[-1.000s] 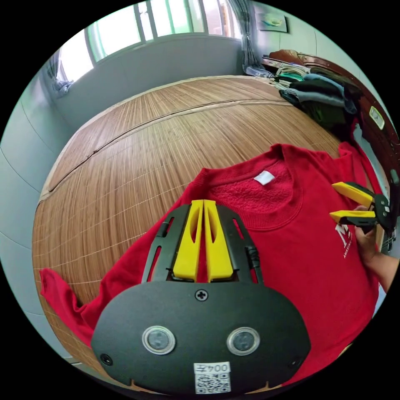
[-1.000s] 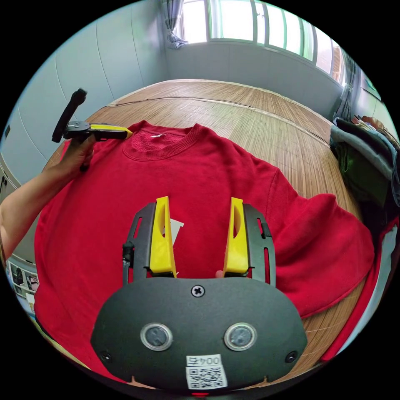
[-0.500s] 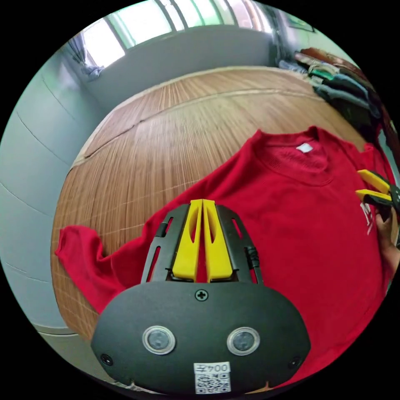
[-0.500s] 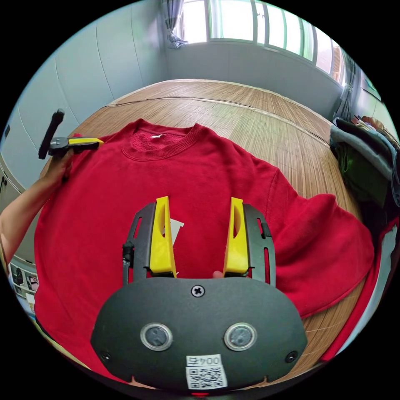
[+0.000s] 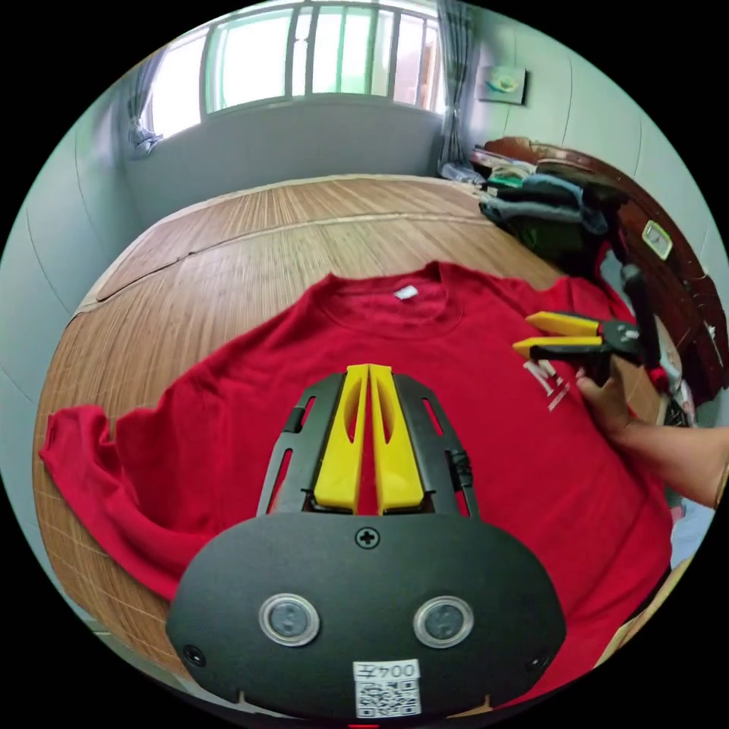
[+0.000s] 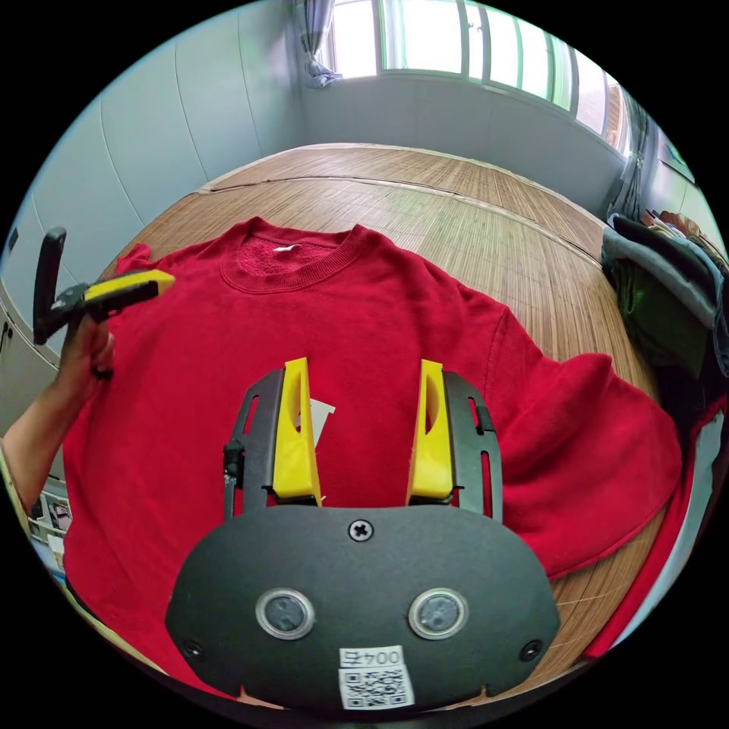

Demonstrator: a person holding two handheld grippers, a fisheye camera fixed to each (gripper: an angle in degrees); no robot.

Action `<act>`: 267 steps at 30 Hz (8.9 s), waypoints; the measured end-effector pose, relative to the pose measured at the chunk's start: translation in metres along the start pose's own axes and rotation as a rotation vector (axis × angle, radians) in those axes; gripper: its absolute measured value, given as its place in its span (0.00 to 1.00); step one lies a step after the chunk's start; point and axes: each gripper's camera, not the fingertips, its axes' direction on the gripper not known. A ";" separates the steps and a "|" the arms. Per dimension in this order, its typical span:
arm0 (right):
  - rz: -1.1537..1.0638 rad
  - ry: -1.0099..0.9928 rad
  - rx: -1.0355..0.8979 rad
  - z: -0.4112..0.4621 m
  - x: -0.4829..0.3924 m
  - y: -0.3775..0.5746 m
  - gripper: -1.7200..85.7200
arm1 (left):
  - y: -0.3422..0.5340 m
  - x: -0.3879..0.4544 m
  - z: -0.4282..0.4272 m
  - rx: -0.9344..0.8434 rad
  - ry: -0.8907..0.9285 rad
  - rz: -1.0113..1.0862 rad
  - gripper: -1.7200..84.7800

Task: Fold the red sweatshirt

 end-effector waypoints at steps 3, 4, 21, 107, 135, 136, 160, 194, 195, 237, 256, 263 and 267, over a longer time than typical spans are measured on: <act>0.001 -0.001 -0.004 0.000 0.000 -0.005 0.25 | 0.000 0.010 0.017 -0.077 -0.032 0.058 0.02; 0.002 -0.002 -0.010 0.000 0.001 -0.008 0.25 | 0.000 0.008 0.019 -0.075 -0.024 0.054 0.02; 0.000 0.007 -0.064 0.001 -0.004 -0.039 0.24 | 0.010 -0.022 0.026 -0.093 0.099 -0.010 0.02; 0.233 0.093 -0.055 0.001 0.044 -0.097 0.16 | -0.007 -0.048 0.052 -0.086 0.134 -0.032 0.02; 0.164 -0.072 0.056 -0.049 -0.002 -0.001 0.15 | -0.073 -0.135 0.075 -0.020 0.038 -0.114 0.02; 0.151 -0.065 0.077 -0.049 -0.001 -0.009 0.14 | -0.072 -0.136 0.089 -0.064 0.059 -0.108 0.02; -0.036 -0.369 -0.046 0.078 -0.070 -0.201 0.12 | -0.056 -0.236 0.096 0.010 0.274 -0.352 0.02; -0.205 -0.258 -0.032 0.054 -0.103 -0.155 0.08 | -0.049 -0.267 0.077 0.016 0.296 -0.404 0.02; -0.201 -0.252 -0.012 0.048 -0.101 -0.153 0.09 | -0.048 -0.267 0.076 0.016 0.297 -0.404 0.02; 0.123 -0.009 -0.063 -0.051 -0.073 0.057 0.20 | 0.091 -0.340 -0.108 -0.236 -0.214 -0.554 0.04; 0.129 -0.034 -0.030 -0.073 -0.082 0.076 0.21 | 0.162 -0.207 -0.208 0.296 0.217 -0.653 0.03; 0.230 -0.048 0.079 -0.095 -0.055 0.061 0.21 | 0.074 -0.052 -0.133 -0.040 0.153 -0.254 0.09; 0.208 0.007 -0.046 -0.070 -0.051 0.047 0.21 | 0.059 -0.025 -0.084 -0.210 0.029 -0.235 0.12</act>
